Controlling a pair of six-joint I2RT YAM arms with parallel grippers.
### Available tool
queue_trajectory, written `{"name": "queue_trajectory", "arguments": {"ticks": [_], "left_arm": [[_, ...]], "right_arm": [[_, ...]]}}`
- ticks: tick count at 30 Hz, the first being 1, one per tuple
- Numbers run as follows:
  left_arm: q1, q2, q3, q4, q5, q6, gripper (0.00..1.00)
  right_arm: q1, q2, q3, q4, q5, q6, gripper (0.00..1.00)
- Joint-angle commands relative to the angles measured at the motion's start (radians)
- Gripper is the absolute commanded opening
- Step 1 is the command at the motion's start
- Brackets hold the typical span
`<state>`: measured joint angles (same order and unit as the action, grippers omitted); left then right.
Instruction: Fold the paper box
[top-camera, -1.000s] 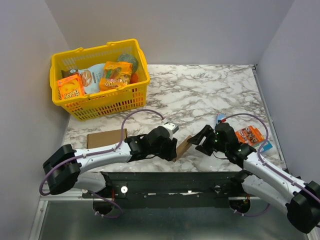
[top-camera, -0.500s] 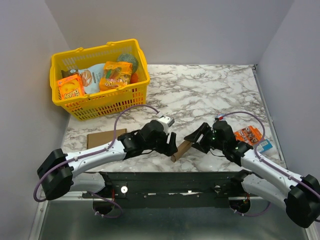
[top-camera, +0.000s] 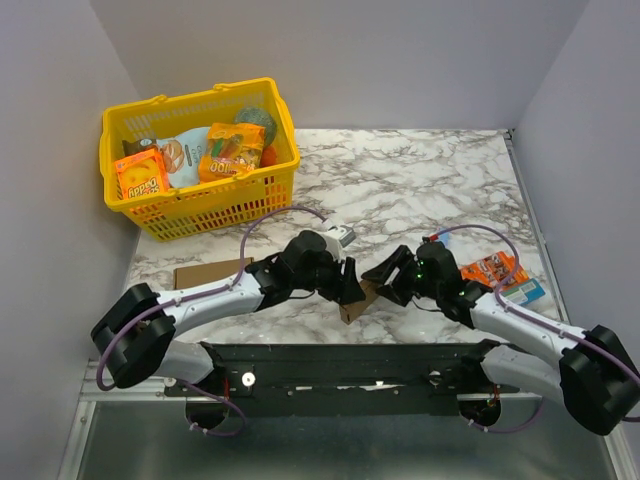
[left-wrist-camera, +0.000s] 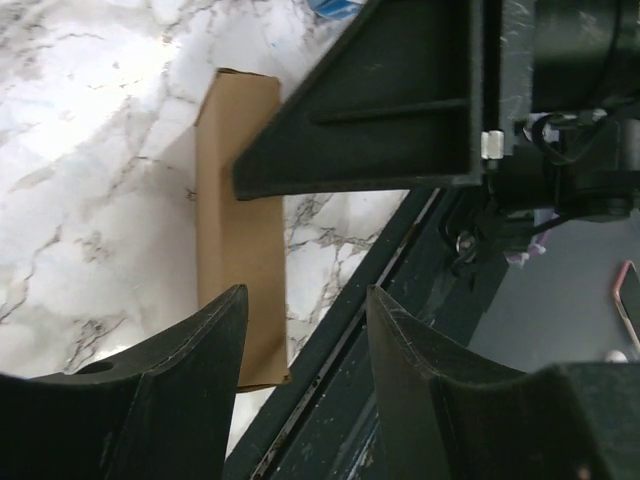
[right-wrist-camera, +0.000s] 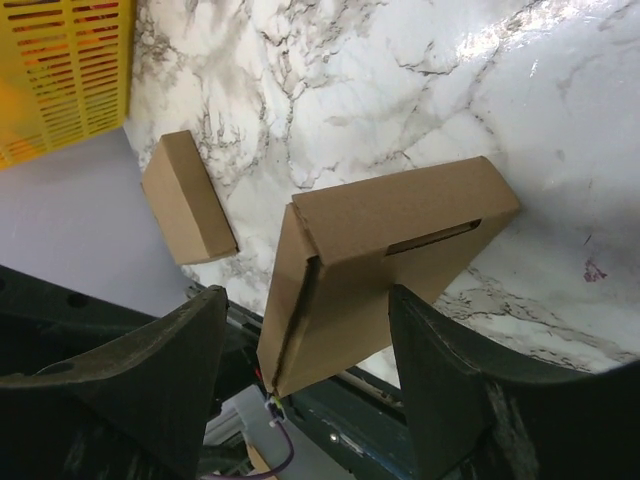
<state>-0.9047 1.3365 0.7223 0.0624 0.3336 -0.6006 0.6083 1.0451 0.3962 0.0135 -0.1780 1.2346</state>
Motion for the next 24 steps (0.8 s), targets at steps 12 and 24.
{"name": "queue_trajectory", "arguments": {"ticks": [12,24], "left_arm": [[0.003,-0.096,-0.05,-0.012,-0.047,0.007,0.66],[-0.003,-0.008,-0.063,0.1,0.023,-0.017,0.6]], "right_arm": [[0.01,-0.097,-0.092,-0.046,0.144,0.069,0.74],[0.01,-0.233,-0.132,-0.181,0.172,0.092,0.74]]}}
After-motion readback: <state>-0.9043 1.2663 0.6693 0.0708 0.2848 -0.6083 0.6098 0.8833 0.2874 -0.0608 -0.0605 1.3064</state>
